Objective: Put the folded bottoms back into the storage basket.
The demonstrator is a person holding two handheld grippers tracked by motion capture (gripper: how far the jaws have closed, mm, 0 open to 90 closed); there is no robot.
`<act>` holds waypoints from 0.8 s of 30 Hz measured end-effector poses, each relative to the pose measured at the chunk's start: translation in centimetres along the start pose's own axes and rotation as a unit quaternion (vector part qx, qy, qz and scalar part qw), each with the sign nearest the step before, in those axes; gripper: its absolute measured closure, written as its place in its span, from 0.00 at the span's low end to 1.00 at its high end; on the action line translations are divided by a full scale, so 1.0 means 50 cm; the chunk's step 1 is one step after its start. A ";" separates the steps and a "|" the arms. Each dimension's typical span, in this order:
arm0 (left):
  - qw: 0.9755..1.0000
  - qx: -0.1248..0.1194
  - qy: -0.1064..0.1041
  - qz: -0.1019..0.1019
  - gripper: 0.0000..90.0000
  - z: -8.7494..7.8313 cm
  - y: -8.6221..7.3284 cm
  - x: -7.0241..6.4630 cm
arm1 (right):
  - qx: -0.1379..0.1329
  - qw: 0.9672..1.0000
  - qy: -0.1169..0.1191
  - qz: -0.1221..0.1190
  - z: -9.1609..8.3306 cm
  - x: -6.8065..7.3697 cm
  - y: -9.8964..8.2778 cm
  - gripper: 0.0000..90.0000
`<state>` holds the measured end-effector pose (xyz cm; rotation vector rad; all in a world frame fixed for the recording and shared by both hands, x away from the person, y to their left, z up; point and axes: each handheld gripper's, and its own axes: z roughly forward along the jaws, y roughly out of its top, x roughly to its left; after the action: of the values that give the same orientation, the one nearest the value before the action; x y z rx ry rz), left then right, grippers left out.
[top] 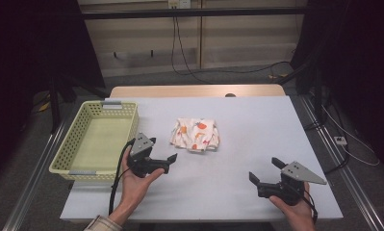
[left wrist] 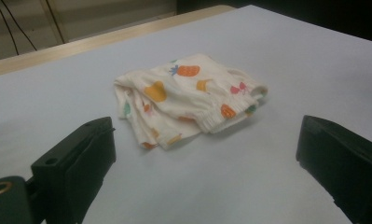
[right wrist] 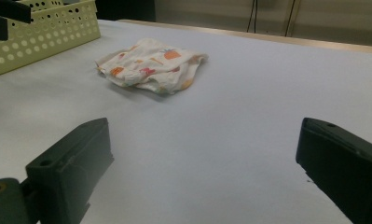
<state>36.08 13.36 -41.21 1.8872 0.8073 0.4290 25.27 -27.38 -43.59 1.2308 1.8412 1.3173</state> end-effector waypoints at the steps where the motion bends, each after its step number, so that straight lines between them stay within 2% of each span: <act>1: 1.000 0.001 0.000 0.004 0.05 0.002 0.001 0.000 | 0.000 1.000 0.000 0.000 0.000 0.000 0.000 0.03; 13: 1.000 0.001 -0.011 0.006 0.05 0.030 0.027 -0.006 | 0.002 1.000 0.001 0.000 0.000 0.000 0.000 0.03; 24: 1.000 -0.007 -0.003 0.004 0.05 0.049 0.049 0.001 | 0.002 1.000 0.001 0.001 0.000 0.000 0.000 0.03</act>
<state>38.45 11.10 -40.07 1.8789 0.7919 0.4321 25.25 -27.37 -43.60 1.2340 1.8455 1.3162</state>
